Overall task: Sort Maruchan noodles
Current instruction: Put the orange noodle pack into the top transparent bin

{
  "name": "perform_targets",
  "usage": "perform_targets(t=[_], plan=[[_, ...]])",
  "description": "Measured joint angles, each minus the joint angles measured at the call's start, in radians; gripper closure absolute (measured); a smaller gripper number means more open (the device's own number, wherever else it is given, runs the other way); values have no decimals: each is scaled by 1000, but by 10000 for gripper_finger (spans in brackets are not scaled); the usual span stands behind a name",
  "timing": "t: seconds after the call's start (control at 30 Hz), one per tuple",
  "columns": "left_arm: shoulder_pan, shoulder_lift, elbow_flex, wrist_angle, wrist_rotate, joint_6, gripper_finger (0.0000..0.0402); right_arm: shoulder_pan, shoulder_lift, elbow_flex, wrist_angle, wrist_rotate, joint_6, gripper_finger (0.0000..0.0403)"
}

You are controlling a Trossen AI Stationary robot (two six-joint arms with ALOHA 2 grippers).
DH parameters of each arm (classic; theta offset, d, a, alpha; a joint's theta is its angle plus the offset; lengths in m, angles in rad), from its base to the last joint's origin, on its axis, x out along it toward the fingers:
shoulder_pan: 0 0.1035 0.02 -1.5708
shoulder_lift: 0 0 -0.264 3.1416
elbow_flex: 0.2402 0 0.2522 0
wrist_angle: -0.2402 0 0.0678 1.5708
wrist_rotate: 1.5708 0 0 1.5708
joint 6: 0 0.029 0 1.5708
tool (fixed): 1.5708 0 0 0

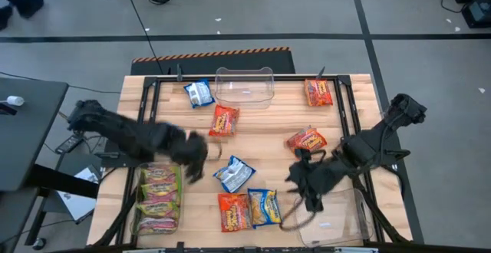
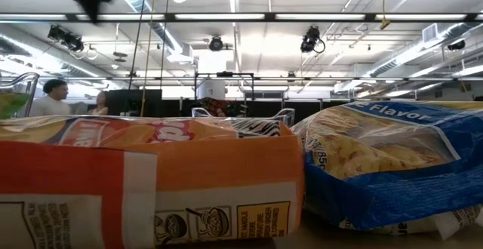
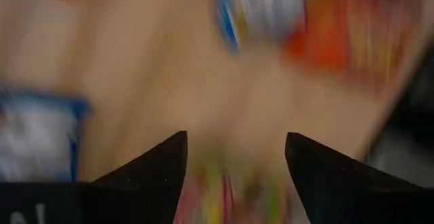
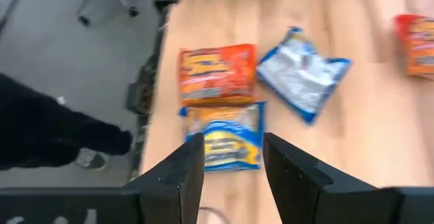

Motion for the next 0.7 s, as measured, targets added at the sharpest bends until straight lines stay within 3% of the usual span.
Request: perform_targets(t=[0.1,0.2,0.4,0.57,0.7], plan=[[138,-76,-150,216,-23,24,154,-50,-25,0,-34,-2,-17,247],[253,-167,-353,437,20,20,154,-79,-53,0,-94,0,-16,247],[419,-255,-704,840,-25,-120,154,-107,-92,-2,-140,87,37,245],[556,-225,-859,1146,-41,-204,154,-164,-106,-19,-125,104,91,235],[655,-187,-920,1218,-12,-208,154,-220,-108,-35,-114,94,84,218]])
